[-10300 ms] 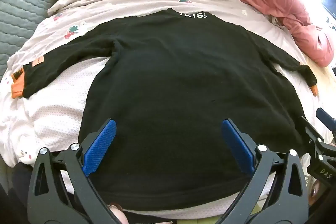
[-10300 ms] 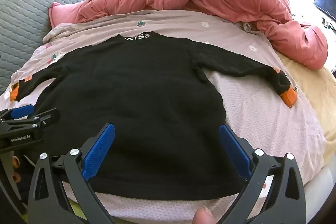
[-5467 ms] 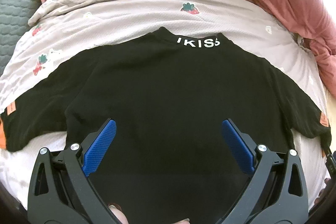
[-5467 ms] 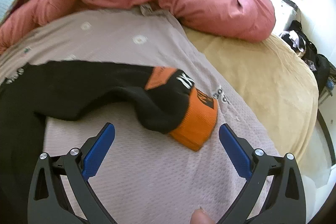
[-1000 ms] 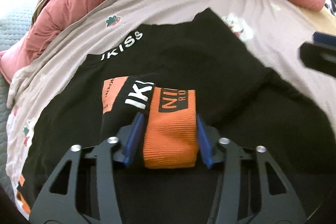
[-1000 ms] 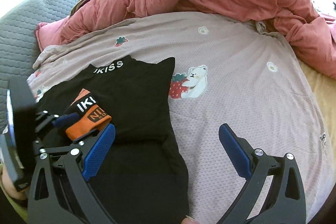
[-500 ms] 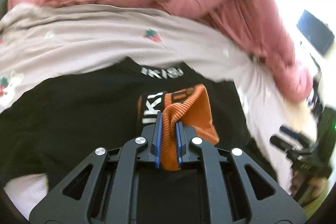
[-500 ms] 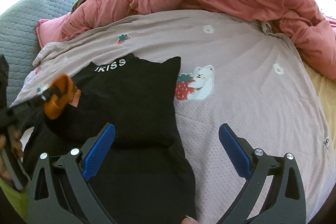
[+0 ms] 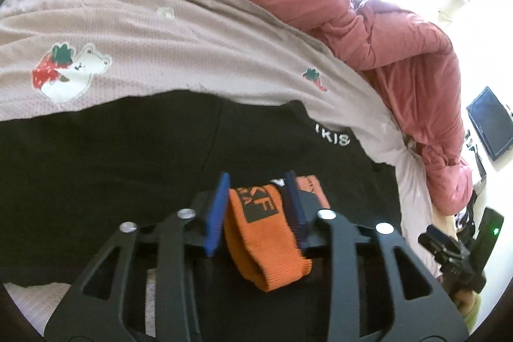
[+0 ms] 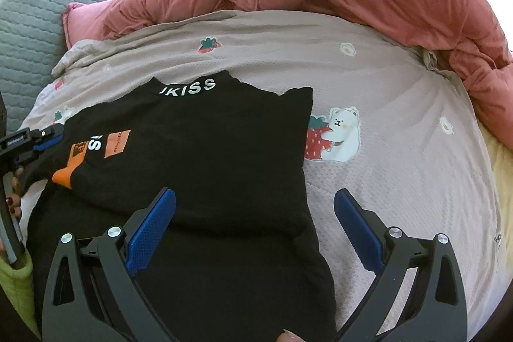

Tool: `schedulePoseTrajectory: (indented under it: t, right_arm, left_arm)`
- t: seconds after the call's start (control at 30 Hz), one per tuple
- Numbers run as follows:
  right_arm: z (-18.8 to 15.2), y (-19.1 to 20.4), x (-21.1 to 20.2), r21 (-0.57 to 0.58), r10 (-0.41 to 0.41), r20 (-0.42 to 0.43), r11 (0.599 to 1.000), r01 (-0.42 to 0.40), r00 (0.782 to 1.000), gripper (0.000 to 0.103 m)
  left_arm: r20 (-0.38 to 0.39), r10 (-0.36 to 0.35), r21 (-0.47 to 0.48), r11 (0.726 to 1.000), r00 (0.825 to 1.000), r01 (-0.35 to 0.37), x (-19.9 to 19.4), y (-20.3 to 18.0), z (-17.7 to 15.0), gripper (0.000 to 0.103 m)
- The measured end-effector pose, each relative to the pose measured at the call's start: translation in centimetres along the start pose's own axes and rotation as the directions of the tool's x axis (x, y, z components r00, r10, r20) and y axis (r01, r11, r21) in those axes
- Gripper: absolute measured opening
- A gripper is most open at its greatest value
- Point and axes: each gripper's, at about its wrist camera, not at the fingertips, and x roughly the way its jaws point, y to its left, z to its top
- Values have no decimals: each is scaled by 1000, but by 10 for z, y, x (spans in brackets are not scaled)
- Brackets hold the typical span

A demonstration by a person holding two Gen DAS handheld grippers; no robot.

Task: Fold small clothes
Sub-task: 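Fold the sleeve across the shirt body with the left tool and release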

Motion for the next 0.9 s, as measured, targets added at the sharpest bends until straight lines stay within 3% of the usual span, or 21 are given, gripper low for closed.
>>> schedulePoseTrajectory:
  t: [0.13, 0.2, 0.27, 0.33, 0.37, 0.43, 0.53, 0.63, 0.7, 0.77, 0.83, 0.9]
  right_arm:
    - [10, 3, 6, -13, -24, 4, 1000, 24, 1000, 98]
    - [16, 3, 8, -19, -32, 15, 999, 32, 999, 98]
    - [21, 2, 10, -22, -40, 26, 999, 41, 999, 98]
    - [27, -2, 14, -23, -46, 42, 999, 47, 998, 98]
    - [30, -4, 17, -24, -53, 43, 998, 54, 998, 98]
    - [34, -10, 26, -29, -79, 19, 996, 80, 997, 98]
    - [39, -14, 33, -40, -96, 13, 995, 97, 995, 98]
    - [41, -14, 34, -44, -90, 31, 995, 92, 995, 98]
    - [41, -13, 36, -38, -74, 29, 996, 75, 997, 98]
    - [38, -8, 40, -44, -65, 22, 997, 66, 998, 98]
    - [34, -1, 43, -63, -58, 15, 996, 59, 998, 98]
    - [31, 5, 45, -83, -53, 9, 995, 54, 999, 98]
  left_arm:
    - [-60, -20, -13, 1000, 998, 19, 16, -1, -7, 46]
    - [-85, 21, 5, 1000, 996, -21, 26, -5, -10, 53]
    - [-83, 104, 51, 994, 991, -100, 35, -13, -13, 53]
    - [-68, 170, 101, 981, 983, -163, 41, -22, -18, 47]
    - [-60, 195, 133, 973, 979, -186, 43, -26, -21, 29]
    - [-56, 200, 196, 963, 978, -185, 47, -38, -27, 9]
    - [5, 223, 275, 937, 975, -216, 40, -56, -26, 7]
    - [66, 177, 295, 937, 982, -189, 22, -66, -12, 8]
    - [84, 210, 303, 926, 974, -226, 20, -65, -6, 8]
    - [48, 257, 302, 917, 965, -259, 28, -58, -5, 16]
    - [-14, 283, 266, 926, 959, -269, 37, -41, -8, 22]
    - [-27, 293, 229, 933, 956, -279, 36, -30, -8, 24]
